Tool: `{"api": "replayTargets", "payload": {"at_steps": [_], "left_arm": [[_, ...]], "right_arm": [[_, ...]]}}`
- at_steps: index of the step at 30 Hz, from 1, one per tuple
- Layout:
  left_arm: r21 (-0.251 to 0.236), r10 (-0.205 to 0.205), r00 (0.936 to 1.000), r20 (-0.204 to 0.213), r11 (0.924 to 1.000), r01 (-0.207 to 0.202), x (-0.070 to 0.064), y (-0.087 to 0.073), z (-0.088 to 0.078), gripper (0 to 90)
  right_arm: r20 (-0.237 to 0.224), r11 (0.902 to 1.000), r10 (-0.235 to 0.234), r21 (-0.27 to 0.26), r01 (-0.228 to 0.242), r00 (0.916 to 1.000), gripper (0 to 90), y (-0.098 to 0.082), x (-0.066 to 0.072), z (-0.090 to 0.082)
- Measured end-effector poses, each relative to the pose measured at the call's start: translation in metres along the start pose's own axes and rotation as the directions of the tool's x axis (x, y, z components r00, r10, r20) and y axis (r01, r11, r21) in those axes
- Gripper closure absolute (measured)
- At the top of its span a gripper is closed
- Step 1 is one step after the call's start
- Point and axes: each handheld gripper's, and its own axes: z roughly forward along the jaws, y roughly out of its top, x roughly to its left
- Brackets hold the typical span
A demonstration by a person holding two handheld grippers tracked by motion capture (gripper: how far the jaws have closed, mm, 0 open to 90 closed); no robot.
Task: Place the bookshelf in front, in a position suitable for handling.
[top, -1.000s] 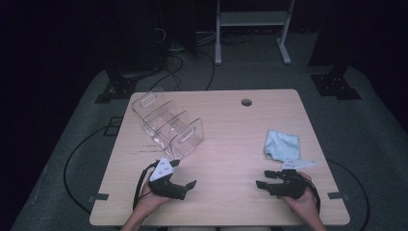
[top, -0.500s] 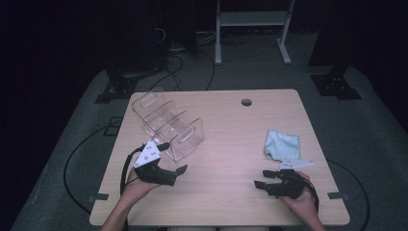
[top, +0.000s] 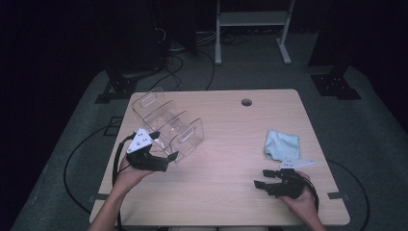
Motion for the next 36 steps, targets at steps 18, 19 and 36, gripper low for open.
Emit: {"api": "replayTargets", "payload": {"at_steps": [18, 19, 36], "left_arm": [[0.066, -0.04, 0.9979, -0.051, 0.9969, 0.043, 0.032, 0.001, 0.029, 2.0], [0.072, -0.043, 0.9975, -0.056, 0.9963, 0.047, 0.033, 0.0, 0.031, 2.0], [0.129, -0.07, 0.9956, -0.063, 0.9886, 0.078, 0.044, -0.009, 0.048, 2.9]], "right_arm": [[-0.012, 1.0, -0.004, 0.002, 0.004, 0.9999, 31.1, 0.001, 0.002, 0.0], [-0.012, 1.0, -0.003, -0.003, 0.003, 0.9999, 31.1, 0.001, 0.002, 0.0], [-0.019, 1.0, -0.005, -0.004, 0.005, 0.9998, 31.2, 0.001, 0.003, -0.001]]}}
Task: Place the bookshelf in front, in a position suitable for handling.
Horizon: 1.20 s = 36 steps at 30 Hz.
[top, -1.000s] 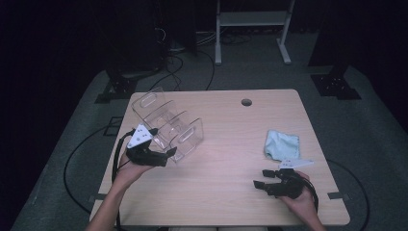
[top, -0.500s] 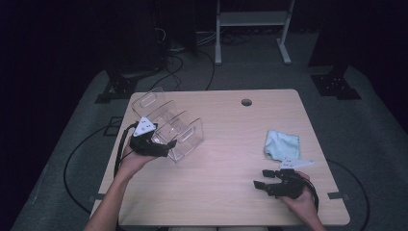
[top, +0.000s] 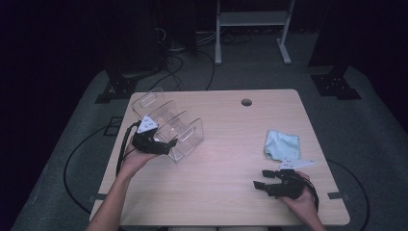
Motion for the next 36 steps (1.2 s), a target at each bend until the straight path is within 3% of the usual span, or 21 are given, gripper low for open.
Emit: {"api": "replayTargets", "payload": {"at_steps": [15, 29, 36], "left_arm": [[-0.008, 0.004, 1.0, 0.004, 1.0, -0.004, -0.006, -0.001, 0.002, 8.3], [-0.006, 0.0, 1.0, 0.006, 1.0, 0.001, -0.032, -0.001, 0.0, 8.2], [-0.028, -0.008, 0.9999, 0.007, 0.9996, 0.008, -0.048, -0.001, 0.002, 8.0]], "right_arm": [[-0.002, 1.0, 0.0, -0.005, 0.0, 1.0, 31.6, 0.0, -0.001, -0.002], [-0.001, 0.9997, 0.016, -0.021, -0.016, 0.9999, 31.8, 0.001, -0.008, -0.005], [0.011, 0.9995, 0.025, -0.02, -0.025, 0.9996, 31.8, 0.001, -0.012, -0.008]]}}
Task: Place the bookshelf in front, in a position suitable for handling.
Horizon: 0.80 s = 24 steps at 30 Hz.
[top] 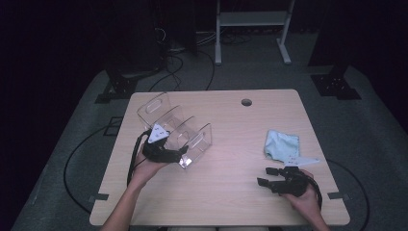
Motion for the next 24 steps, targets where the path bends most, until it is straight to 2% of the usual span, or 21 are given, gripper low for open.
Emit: {"api": "replayTargets", "payload": {"at_steps": [13, 24], "left_arm": [[-0.009, -0.008, 0.9999, 0.01, 0.9999, 0.008, -0.03, 0.003, 0.005, 7.6], [-0.005, 0.0, 0.9989, 0.047, 1.0, 0.0, -0.05, 0.007, 0.01, 6.6]], "right_arm": [[0.022, 0.9998, 0.006, -0.02, -0.006, 0.9997, 31.8, 0.002, -0.005, -0.006], [0.027, 0.9999, 0.0, -0.016, 0.0, 0.9996, 31.8, 0.001, -0.006, -0.007]]}}
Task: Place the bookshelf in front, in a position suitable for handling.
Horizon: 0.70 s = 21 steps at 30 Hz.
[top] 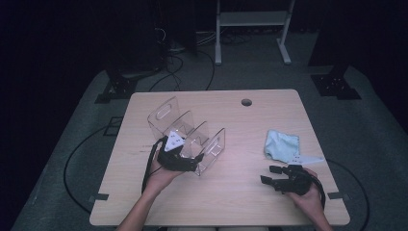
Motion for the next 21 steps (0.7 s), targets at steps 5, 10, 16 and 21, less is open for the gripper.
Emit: {"api": "replayTargets", "payload": {"at_steps": [5, 10, 16, 21], "left_arm": [[0.007, -0.001, 0.9998, 0.02, 1.0, 0.001, -0.01, 0.002, 0.002, 6.1], [0.008, -0.001, 0.9994, 0.035, 1.0, 0.001, -0.015, 0.003, 0.002, 5.6], [0.005, -0.003, 0.9985, 0.054, 1.0, 0.003, -0.023, 0.003, 0.003, 5.1], [-0.003, -0.002, 0.9976, 0.069, 1.0, 0.002, -0.024, 0.004, 0.003, 4.5]], "right_arm": [[-0.001, 1.0, 0.001, -0.001, -0.001, 1.0, 31.7, 0.0, 0.0, 0.0], [-0.005, 1.0, -0.005, -0.002, 0.005, 1.0, 31.7, 0.0, 0.001, 0.001], [-0.008, 1.0, -0.007, -0.001, 0.007, 0.9999, 31.8, 0.0, 0.001, 0.001], [-0.009, 1.0, -0.005, 0.002, 0.005, 0.9999, 31.7, 0.0, 0.0, 0.001]]}}
